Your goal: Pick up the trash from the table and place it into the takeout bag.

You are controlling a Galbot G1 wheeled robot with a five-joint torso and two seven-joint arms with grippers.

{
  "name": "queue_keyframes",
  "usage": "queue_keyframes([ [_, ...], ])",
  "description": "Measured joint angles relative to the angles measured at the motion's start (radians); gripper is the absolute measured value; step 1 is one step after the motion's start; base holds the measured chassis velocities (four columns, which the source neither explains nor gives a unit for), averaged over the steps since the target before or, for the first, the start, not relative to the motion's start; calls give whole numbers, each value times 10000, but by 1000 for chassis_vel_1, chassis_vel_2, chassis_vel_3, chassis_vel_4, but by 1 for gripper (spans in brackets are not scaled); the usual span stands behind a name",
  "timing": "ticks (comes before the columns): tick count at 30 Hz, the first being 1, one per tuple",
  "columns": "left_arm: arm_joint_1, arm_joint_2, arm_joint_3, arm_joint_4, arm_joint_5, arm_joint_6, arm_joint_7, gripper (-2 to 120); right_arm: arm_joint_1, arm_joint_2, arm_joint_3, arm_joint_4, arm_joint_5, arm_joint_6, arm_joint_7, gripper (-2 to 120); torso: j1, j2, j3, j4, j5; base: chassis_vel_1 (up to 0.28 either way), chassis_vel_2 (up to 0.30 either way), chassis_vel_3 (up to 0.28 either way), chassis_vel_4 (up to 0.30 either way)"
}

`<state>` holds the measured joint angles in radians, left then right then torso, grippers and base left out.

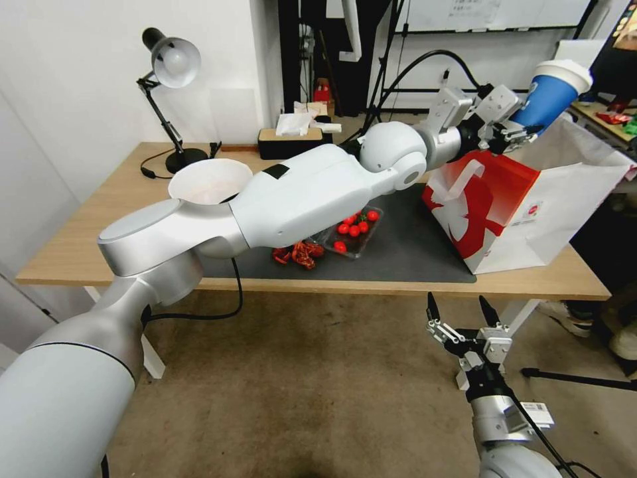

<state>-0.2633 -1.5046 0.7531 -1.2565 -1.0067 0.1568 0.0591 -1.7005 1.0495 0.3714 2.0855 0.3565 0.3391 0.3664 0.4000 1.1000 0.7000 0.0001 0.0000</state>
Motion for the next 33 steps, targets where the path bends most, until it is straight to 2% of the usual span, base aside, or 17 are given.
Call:
queue_keyframes([
  [3, 5, -1, 2, -67, -25, 22, -142, 53, 8, 9, -12, -21, 3, 6, -20, 100, 0, 0, 0, 0, 0, 0, 0, 0, 0],
  [4, 6, -1, 2, -120, -66, 38, -192, 62, 23, 23, -19, -41, 6, 6, -37, 100, -1, 1, 0, 0, 0, 0, 0, 0, 0],
  [6, 5, 0, 3, -131, -73, 41, -199, 63, 25, 28, -20, -43, 6, 7, -39, 100, 0, 0, 0, 0, 0, 0, 0, 0, 0],
  [8, -19, 1, 2, -168, -127, 50, -253, 74, 22, 47, -24, -46, 8, 7, -47, 100, -1, 0, 0, -1, 0, 0, 0, 0, 0],
  [9, -19, 1, 2, -168, -127, 50, -253, 74, 22, 47, -24, -46, 8, 7, -47, 100, -1, 0, 0, -1, 0, 0, 0, 0, 0],
  [12, -37, 1, -14, -207, -209, 52, -377, 88, 9, 49, -26, -46, 9, 9, -51, 100, -1, 0, 0, -1, 0, 0, 0, 0, 0],
  [15, -23, 51, -64, -276, -322, 49, -529, 96, -2, 47, -30, -38, 10, 10, -54, 100, -1, 0, 0, -2, 0, 0, 0, 0, 0],
  [19, 110, 236, -176, -461, -419, 9, -721, 99, -22, 41, -35, -8, 10, 12, -87, 100, 0, 1, 0, -2, 0, 0, 0, 0, 0],
  [22, 412, 602, -357, -829, -408, -158, -953, 100, -48, 30, -46, -1, 10, 27, -142, 100, 0, 0, 0, -2, 0, 0, 0, 0, 0],
  [24, 987, 1248, -705, -1488, -277, -207, -1254, 100, -43, 37, -57, 0, 11, 37, -151, 100, 0, 1, 0, -6, -1, 0, 0, 0, 0],
  [25, 987, 1248, -705, -1488, -277, -207, -1254, 100, -43, 37, -57, 0, 11, 37, -151, 100, 0, 1, 0, -6, -1, 0, 0, 0, 0],
  [26, 1470, 1858, -915, -2038, -150, -203, -1501, 100, -41, 48, -59, 4, 13, 49, -151, 100, 0, 0, 0, -4, -2, 0, 0, 0, 0],
  [27, 1692, 2132, -1000, -2277, -101, -199, -1579, 100, -47, 48, -59, 5, 16, 56, -151, 100, 0, 0, 0, -1, -4, 0, 0, 0, 0],
  [28, 2382, 2947, -1343, -2902, 83, -185, -1740, 100, -78, 40, -58, 8, 20, 87, -150, 100, 0, 0, 0, 3, -4, 0, 0, 0, 0],
  [29, 2382, 2947, -1343, -2902, 83, -185, -1740, 100, -78, 40, -58, 8, 20, 87, -150, 100, 0, 0, 0, 3, -4, 0, 0, 0, 0],
  [32, 3702, 4006, -2108, -3826, 531, -185, -1806, 100, -123, 11, -56, 24, 23, 105, -151, 100, -1, 1, 0, 4, -7, 0, 0, 0, 0],
  [33, 3702, 4006, -2108, -3826, 531, -185, -1806, 100, -123, 11, -56, 24, 23, 105, -151, 100, -1, 1, 0, 4, -7, 0, 0, 0, 0],
])
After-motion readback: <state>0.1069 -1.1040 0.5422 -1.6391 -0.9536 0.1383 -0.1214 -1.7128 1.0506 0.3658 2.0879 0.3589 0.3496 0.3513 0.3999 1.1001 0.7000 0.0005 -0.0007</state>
